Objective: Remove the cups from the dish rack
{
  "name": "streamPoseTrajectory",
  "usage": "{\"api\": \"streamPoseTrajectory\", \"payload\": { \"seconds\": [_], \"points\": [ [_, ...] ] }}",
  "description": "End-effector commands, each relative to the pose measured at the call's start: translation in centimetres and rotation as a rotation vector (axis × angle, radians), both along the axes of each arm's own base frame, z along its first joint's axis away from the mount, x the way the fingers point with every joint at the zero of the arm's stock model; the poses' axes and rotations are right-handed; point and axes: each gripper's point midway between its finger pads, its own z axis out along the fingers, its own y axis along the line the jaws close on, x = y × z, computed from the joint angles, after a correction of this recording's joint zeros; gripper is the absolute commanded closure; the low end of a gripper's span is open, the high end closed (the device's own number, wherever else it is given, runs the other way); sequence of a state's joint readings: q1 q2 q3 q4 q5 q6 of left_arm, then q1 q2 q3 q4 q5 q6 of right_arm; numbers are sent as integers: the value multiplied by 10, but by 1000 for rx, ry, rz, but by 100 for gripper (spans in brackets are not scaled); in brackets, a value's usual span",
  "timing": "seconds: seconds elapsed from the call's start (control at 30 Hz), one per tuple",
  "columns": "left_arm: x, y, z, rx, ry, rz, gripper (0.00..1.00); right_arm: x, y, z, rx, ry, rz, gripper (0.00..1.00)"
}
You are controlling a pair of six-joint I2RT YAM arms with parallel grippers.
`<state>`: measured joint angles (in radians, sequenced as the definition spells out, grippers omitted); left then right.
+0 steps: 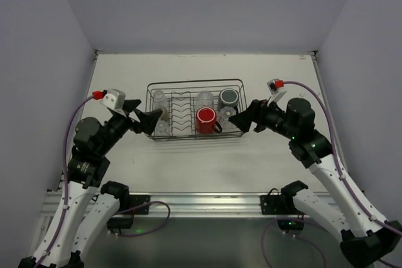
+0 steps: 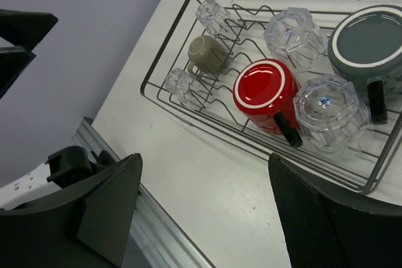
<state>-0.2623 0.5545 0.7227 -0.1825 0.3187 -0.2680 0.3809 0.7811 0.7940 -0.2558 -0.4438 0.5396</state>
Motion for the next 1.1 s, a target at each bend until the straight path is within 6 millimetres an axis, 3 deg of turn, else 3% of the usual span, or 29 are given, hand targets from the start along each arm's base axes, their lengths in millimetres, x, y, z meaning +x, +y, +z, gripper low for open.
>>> {"api": "streamPoseTrajectory", "payload": {
  "seconds": [0.0, 0.03, 0.17, 0.3, 0.4, 0.5, 0.57, 0.6, 0.63, 0.67, 0.7, 0.73, 0.83, 0.87, 0.9, 1.07],
  "points": [
    [-3, 3, -8, 30, 1, 4, 0, 14, 1, 6, -139, -42, -78, 16],
    [-2, 5, -7, 31, -3, 16, 0, 17, 9, -3, -185, -23, -79, 16],
    [0, 10, -10, 30, 11, 51, 0, 23, 29, -6, -293, -34, -84, 18],
    [10, 8, -28, 2, 99, 70, 0, 31, 33, -5, -325, -52, -125, 22],
    [13, -24, -32, -25, 172, -93, 0, 28, 27, 15, -258, -116, -157, 25],
    [13, -54, -19, -35, 211, -195, 0, 19, 14, 26, -228, -139, -188, 26],
    [21, -62, -17, -13, 212, -135, 0, 15, 4, 21, -231, -134, -217, 26],
    [16, -86, -27, 20, 250, -181, 0, 10, -4, 26, -213, -143, -240, 27],
    [24, -90, -24, 41, 243, -129, 0, 9, -11, 27, -212, -149, -268, 27],
    [23, -99, -29, 70, 256, -123, 0, 5, -17, 21, -215, -139, -279, 27],
    [19, -120, -47, 125, 295, -150, 0, 2, -21, 22, -208, -146, -289, 28],
    [27, -121, -48, 151, 291, -86, 0, -5, -29, 30, -176, -169, -304, 28],
    [37, -136, -80, 253, 346, -25, 0, -21, -37, 36, -113, -192, -292, 28],
    [37, -143, -78, 263, 340, -20, 0, -26, -36, 33, -100, -187, -270, 28],
    [42, -148, -93, 305, 363, -1, 0, -29, -36, 33, -90, -189, -261, 28],
    [54, -166, -111, 379, 373, 85, 0, -40, -30, 24, -77, -189, -196, 24]
  ]
}}
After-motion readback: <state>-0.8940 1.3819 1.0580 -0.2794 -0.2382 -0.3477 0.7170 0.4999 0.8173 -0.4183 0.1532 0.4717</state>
